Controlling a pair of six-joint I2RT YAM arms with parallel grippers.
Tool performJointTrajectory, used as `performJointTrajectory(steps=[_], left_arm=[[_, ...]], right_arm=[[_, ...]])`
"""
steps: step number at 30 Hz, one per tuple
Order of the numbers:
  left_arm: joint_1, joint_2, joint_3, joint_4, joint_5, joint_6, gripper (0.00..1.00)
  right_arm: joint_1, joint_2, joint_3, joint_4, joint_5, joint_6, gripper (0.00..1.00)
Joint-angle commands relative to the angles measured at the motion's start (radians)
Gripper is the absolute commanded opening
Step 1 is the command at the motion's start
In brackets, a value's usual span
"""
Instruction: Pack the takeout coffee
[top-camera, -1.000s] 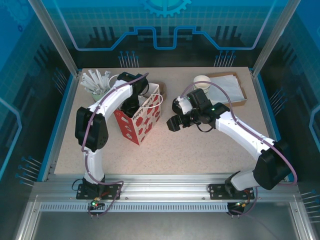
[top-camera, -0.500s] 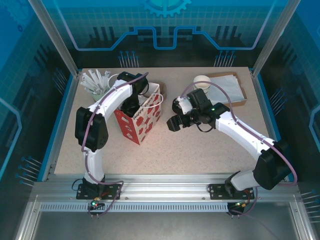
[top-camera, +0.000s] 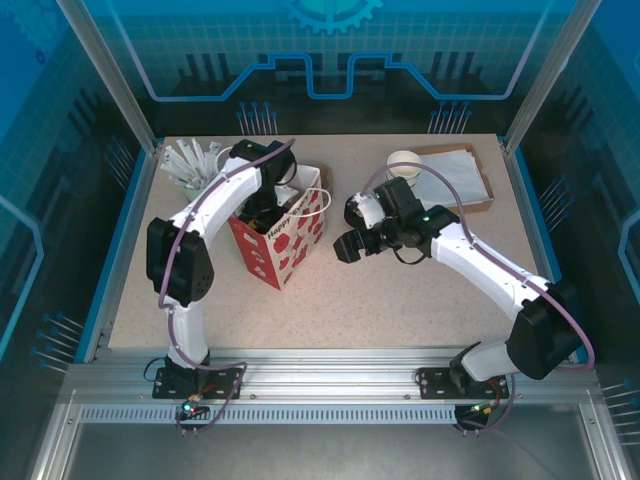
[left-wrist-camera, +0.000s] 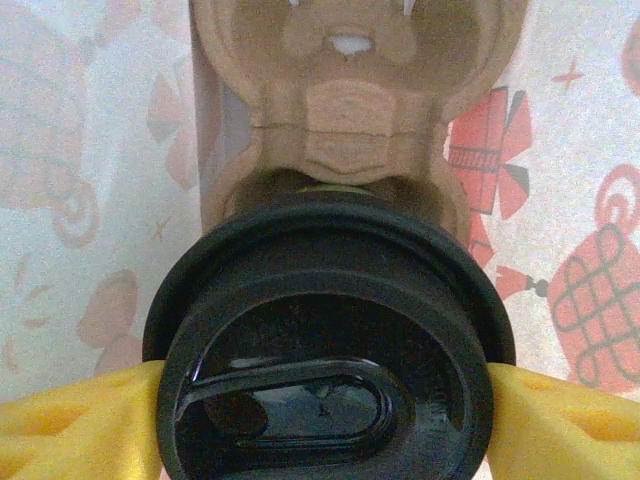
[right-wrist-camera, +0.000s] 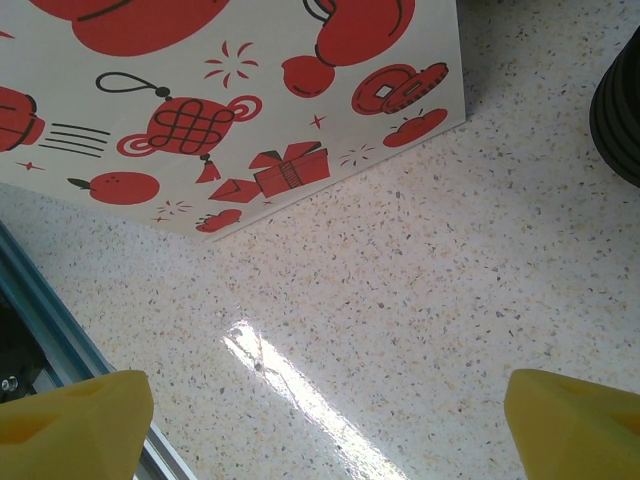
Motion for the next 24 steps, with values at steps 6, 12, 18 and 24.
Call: performJointTrajectory(steps=[6, 12, 18, 24], left_arm=[[-0.004, -0.051, 0.097, -0.064, -0.008, 0.021, 0.78], [-0.004, -0.074, 0.147, -0.077, -0.006, 0.023, 0.80], [-0.004, -0.094, 0.192, -0.082, -0.003, 0.030, 0.80], [-0.004, -0.108, 0.233, -0.095, -0.007, 0.036, 0.81]], right_arm=[[0.018, -0.012, 0.002, -0.014, 0.002, -0.017, 0.92], [0.019, -0.010, 0.007, -0.018, 0.002, -0.019, 0.92], [0.020, -0.010, 0.011, -0.020, 0.001, -0.019, 0.92], [0.021, -0.009, 0.014, -0.023, 0.004, -0.019, 0.92]])
